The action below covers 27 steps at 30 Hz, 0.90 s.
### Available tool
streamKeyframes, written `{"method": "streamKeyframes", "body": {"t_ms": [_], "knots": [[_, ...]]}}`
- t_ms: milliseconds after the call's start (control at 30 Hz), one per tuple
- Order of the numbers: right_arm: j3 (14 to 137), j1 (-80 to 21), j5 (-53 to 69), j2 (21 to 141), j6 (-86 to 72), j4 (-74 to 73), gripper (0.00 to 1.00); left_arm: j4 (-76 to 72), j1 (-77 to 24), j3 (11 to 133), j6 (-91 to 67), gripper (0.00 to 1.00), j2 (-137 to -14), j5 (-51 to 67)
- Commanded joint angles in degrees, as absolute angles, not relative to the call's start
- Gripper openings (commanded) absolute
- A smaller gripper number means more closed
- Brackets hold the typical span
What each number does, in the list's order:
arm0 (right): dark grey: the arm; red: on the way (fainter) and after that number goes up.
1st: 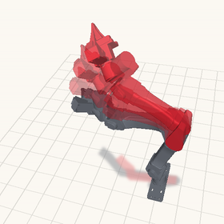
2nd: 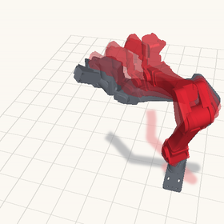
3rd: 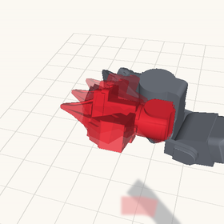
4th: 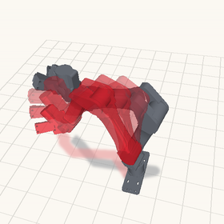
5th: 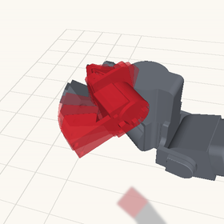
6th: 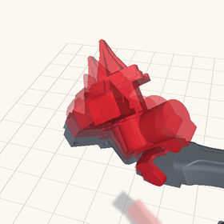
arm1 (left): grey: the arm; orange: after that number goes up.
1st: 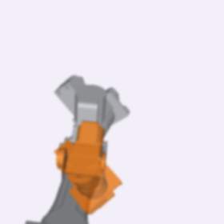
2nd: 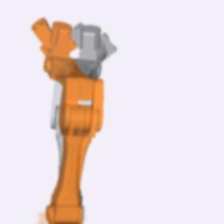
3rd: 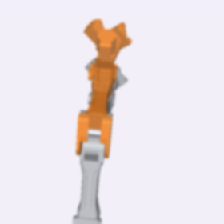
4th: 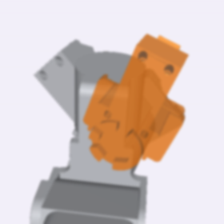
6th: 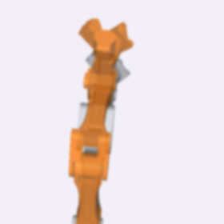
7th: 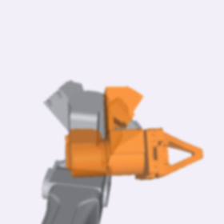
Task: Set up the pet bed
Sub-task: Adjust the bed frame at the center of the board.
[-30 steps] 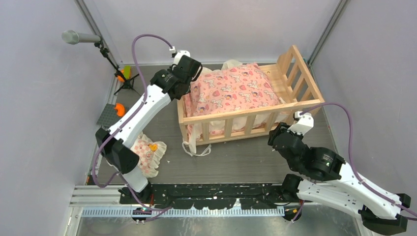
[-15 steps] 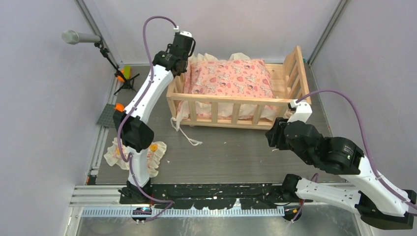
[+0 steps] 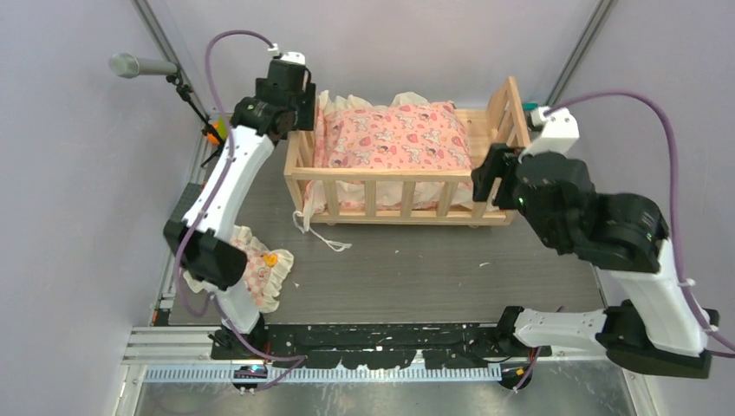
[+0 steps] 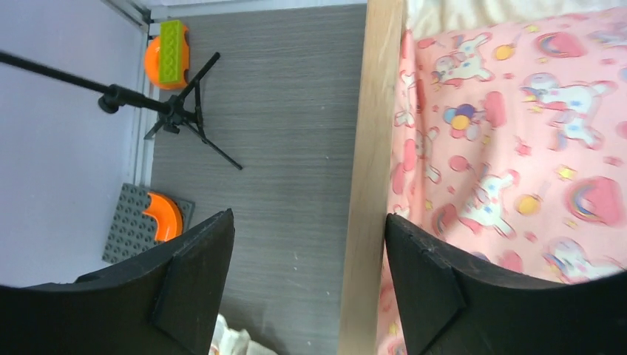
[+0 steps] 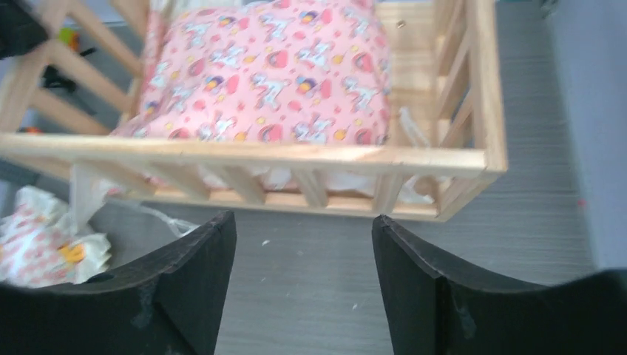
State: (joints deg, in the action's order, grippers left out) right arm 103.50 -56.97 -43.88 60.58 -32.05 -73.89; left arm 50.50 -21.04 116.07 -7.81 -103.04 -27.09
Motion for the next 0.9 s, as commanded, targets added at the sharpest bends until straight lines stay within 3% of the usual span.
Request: {"method": "streamKeyframes", "body": {"t_ms": [0,133,233,433,600,733,867], "knots": [[114.28,-48.79,-50.15,70.57,-21.25,-76.24,0.74,48.15,-20.77,113.58,-11.17,0.76,-86.18,-26.89],[115.69,-26.72,-32.77,75.34,-16.14,-72.87,0.77,45.68,-22.33,104.28,-12.83,0.78,-75.15,-26.30],[116.08,-17.19,-24.72,80.13,-14.54,-72.70,0.81,47.39,-23.04,98.97,-16.76,0.78,-68.37,-22.84],[114.53,-7.53,-18.77,83.73,-12.56,-68.19,0.81,45.99,-31.11,84.55,-21.82,0.78,-56.17,-20.70],[114.89,-1.22,-10.41,88.00,-10.43,-67.00,0.80,46.69,-39.81,75.57,-26.15,0.71,-50.42,-21.32],[115.18,1.88,-3.29,91.30,-11.33,-65.83,0.77,46.58,-44.63,70.02,-30.45,0.64,-46.07,-20.09],[115.40,2.02,-2.80,94.12,-11.96,-65.76,0.67,44.95,-46.64,65.12,-32.65,0.61,-45.08,-19.41]]}}
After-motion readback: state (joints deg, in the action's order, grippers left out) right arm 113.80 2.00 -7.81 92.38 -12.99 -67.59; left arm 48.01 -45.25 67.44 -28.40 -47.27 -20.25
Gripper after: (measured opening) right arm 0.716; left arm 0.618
